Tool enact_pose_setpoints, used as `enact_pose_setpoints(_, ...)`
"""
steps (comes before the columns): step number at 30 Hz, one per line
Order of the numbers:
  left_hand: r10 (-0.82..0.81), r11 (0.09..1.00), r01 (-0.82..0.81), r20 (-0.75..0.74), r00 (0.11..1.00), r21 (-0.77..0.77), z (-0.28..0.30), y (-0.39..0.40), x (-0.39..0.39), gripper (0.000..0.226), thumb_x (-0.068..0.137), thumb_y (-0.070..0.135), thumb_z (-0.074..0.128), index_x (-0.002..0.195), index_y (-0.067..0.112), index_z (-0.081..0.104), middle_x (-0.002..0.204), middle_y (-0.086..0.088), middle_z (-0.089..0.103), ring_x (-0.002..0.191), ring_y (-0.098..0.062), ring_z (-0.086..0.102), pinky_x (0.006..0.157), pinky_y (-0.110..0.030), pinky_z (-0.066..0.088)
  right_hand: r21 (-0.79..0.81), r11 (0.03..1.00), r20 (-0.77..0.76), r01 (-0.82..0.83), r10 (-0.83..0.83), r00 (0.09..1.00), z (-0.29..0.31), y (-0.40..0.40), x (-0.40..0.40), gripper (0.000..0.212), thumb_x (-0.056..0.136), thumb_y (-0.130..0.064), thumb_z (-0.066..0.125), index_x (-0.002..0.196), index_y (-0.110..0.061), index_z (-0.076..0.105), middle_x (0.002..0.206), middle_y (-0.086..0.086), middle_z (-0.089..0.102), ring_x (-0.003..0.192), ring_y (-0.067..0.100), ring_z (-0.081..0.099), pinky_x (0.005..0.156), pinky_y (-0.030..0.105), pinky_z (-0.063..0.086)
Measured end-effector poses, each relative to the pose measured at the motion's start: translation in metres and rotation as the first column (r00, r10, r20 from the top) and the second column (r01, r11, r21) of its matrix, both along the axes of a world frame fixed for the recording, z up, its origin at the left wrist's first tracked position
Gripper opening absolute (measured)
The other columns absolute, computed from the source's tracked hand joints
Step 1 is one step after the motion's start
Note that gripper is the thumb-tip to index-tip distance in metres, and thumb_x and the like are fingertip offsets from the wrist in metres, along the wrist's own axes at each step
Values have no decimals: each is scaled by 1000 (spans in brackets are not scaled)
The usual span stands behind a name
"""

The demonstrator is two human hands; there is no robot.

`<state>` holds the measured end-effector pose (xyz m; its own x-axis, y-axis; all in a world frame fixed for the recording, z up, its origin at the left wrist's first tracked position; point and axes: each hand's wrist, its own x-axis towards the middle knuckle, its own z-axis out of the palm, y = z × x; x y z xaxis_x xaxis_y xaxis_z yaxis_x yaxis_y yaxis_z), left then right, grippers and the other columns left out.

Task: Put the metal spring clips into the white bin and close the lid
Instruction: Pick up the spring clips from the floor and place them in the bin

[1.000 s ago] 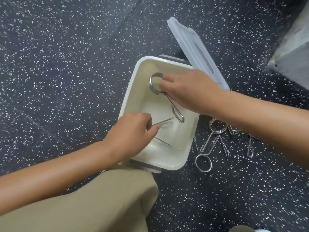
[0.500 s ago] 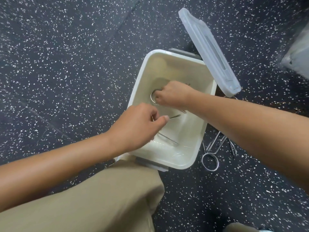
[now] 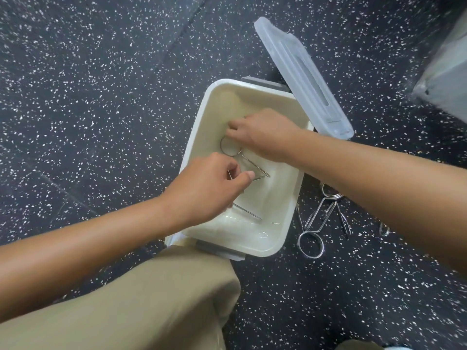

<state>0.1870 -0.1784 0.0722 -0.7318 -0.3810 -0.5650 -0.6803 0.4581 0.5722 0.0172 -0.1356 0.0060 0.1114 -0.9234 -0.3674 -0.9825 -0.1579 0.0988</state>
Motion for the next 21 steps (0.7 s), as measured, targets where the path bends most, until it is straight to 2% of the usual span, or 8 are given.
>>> enact_pose_setpoints(3, -25, 1000, 25, -11, 1000, -1, 3, 6, -8, 43, 95, 49, 53, 75, 15, 68, 51, 2, 68, 52, -13, 64, 52, -28, 39, -191, 979, 138, 75, -49, 989, 23, 14, -12, 26, 83, 6, 57, 104, -9, 57, 98, 11, 57, 63, 34, 57, 45, 35, 27)
enact_pose_setpoints(5, -45, 999, 45, -20, 999, -13, 5, 11, -13, 41, 95, 49, 53, 74, 16, 68, 52, 2, 68, 52, -12, 64, 52, -28, 39, -322, 939, 203, 123, -59, 977, 35, 26, -20, 20, 82, 5, 61, 97, -8, 60, 91, 10, 61, 59, 33, 56, 43, 33, 30)
enact_pose_setpoints(7, -67, 998, 67, -36, 997, -18, 6, 18, -20, 40, 96, 48, 53, 73, 18, 67, 52, 1, 68, 51, -11, 64, 52, -27, 39, -399, 899, 259, 180, -78, 963, 49, 44, -29, 14, 87, 0, 59, 98, -8, 63, 91, 10, 64, 68, 35, 59, 44, 37, 40)
enact_pose_setpoints(9, -99, 995, 97, -46, 994, -36, 7, 26, -25, 40, 96, 47, 53, 73, 18, 68, 52, 1, 68, 48, -9, 61, 50, -26, 37, -433, 863, 326, 262, -121, 938, 62, 65, -40, 15, 92, -5, 56, 103, -7, 65, 97, 11, 66, 82, 36, 61, 52, 42, 48)
enact_pose_setpoints(11, -137, 990, 134, -66, 988, -43, 7, 36, -31, 41, 96, 47, 54, 72, 17, 68, 52, 1, 68, 48, -10, 62, 52, -27, 42, -444, 826, 368, 348, -186, 911, 68, 92, -51, 17, 95, -10, 55, 107, -6, 66, 101, 11, 66, 90, 35, 61, 61, 44, 51)
enact_pose_setpoints(14, -193, 981, 190, -82, 978, -40, 5, 55, -39, 43, 95, 50, 53, 70, 18, 65, 54, 0, 67, 54, -14, 64, 62, -35, 54, -422, 762, 427, 491, -310, 849, 67, 137, -68, 16, 95, -14, 56, 108, -8, 65, 99, 8, 63, 88, 28, 58, 68, 39, 48)
enact_pose_setpoints(17, -302, 952, 296, -87, 950, -73, 6, 82, -46, 41, 96, 50, 52, 66, 22, 58, 56, 6, 63, 59, -12, 61, 67, -38, 54, -349, 702, 466, 621, -445, 765, 59, 180, -81, 14, 96, -16, 56, 106, -11, 63, 97, 4, 62, 84, 23, 57, 72, 37, 46)
enact_pose_setpoints(21, -420, 905, 422, -31, 907, 62, -4, 128, -51, 35, 97, 48, 51, 73, 24, 58, 55, 8, 62, 59, -7, 62, 70, -35, 55, -224, 578, 497, 785, -625, 602, 39, 230, -87, 12, 97, -21, 56, 105, -16, 64, 99, 2, 65, 84, 22, 59, 76, 40, 50)
